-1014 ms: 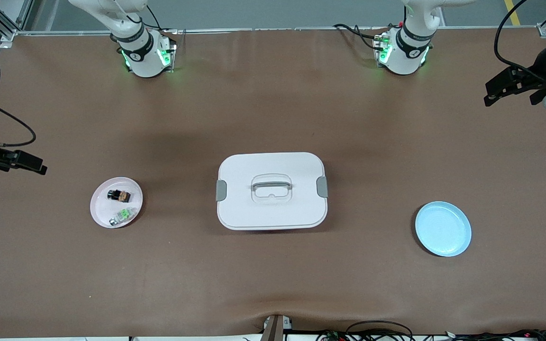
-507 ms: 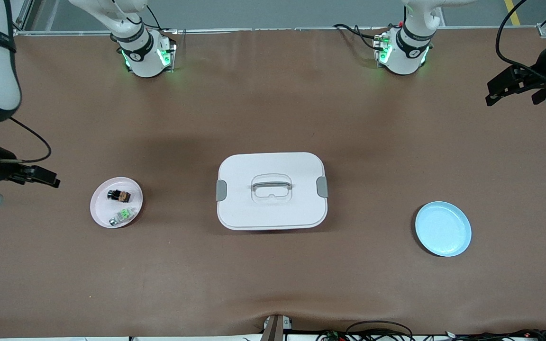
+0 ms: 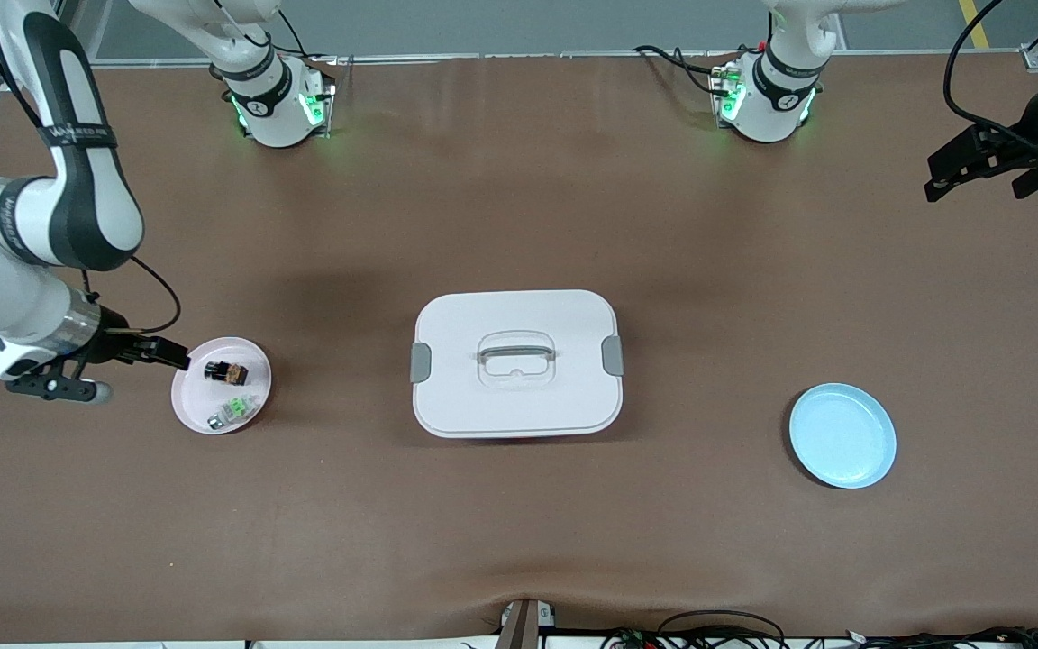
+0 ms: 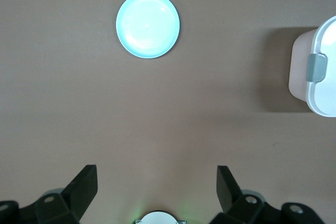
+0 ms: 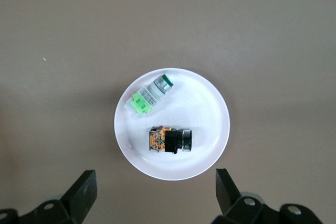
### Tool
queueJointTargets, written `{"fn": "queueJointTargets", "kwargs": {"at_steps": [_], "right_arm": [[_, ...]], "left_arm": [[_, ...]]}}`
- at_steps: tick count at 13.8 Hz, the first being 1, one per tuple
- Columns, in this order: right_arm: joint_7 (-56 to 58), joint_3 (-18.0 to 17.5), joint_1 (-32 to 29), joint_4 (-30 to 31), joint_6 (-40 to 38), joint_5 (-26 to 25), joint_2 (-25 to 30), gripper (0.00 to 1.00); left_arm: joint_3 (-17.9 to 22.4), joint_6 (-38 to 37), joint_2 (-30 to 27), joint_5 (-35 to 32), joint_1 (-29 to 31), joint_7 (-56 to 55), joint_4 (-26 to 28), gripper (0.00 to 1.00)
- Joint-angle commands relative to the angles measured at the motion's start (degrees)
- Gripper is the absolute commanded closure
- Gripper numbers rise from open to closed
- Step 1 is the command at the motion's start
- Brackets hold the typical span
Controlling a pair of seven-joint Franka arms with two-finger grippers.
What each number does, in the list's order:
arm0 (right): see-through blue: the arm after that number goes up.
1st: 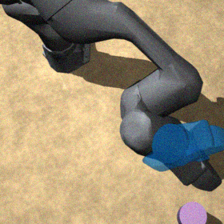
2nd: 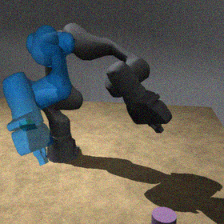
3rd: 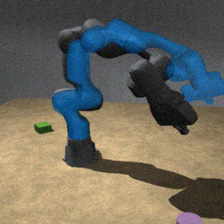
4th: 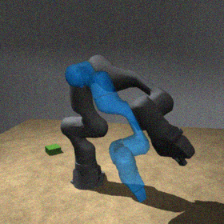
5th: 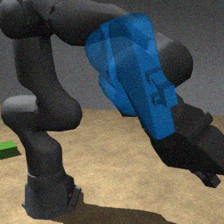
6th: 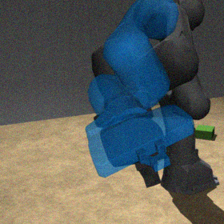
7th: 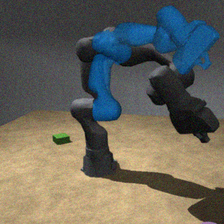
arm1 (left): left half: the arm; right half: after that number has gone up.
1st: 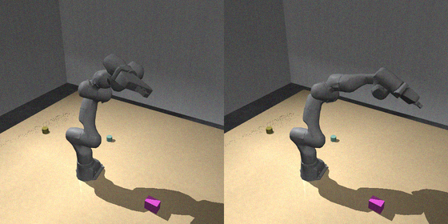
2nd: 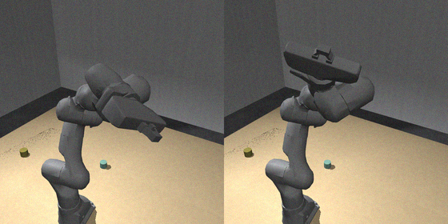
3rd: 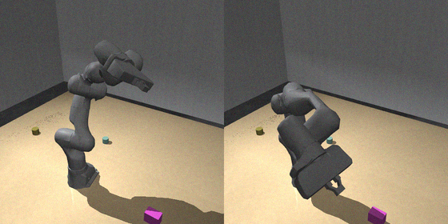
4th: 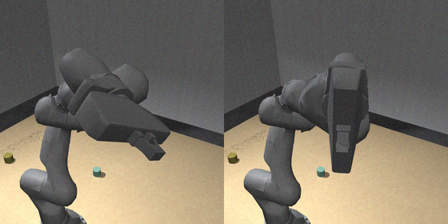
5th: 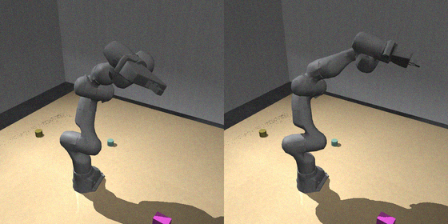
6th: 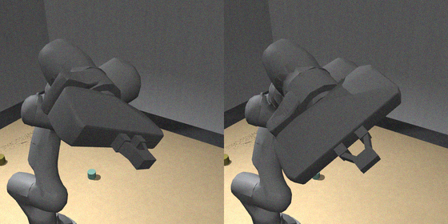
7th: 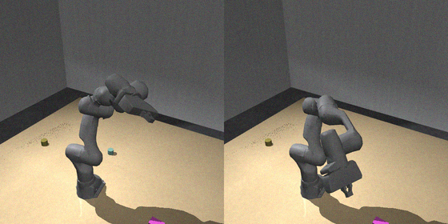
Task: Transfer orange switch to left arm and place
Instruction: 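Move the right gripper down over the orange switch on the white plate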
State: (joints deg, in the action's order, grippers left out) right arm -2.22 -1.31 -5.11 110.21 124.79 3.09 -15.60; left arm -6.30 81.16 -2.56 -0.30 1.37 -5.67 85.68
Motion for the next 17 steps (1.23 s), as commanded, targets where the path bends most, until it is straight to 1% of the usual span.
{"fn": "queueJointTargets", "kwargs": {"at_steps": [1,3,9,12,17], "right_arm": [[-0.77,0.08,0.10,3.07,3.87,0.33,-1.26,0.00],[-0.77,0.17,0.28,4.48,6.42,0.25,-3.02,0.00],[-0.77,0.17,0.37,4.92,9.50,0.16,-7.50,0.00],[-0.85,0.08,0.37,6.85,14.60,0.16,-9.61,0.00],[-0.94,0.08,0.63,6.77,14.87,0.16,-11.46,0.00]], "left_arm": [[-0.21,-0.91,0.10,-0.13,0.21,-0.04,-1.04,0.00],[-0.21,-0.91,0.10,-0.13,0.21,0.05,-1.04,0.00],[-0.21,-0.83,0.54,-0.13,0.13,-0.13,-1.04,0.00],[-0.21,-0.83,0.63,-0.14,-0.05,-0.13,-1.04,0.00],[-0.21,-0.13,1.77,-0.05,-0.32,-0.22,-1.57,0.00]]}}
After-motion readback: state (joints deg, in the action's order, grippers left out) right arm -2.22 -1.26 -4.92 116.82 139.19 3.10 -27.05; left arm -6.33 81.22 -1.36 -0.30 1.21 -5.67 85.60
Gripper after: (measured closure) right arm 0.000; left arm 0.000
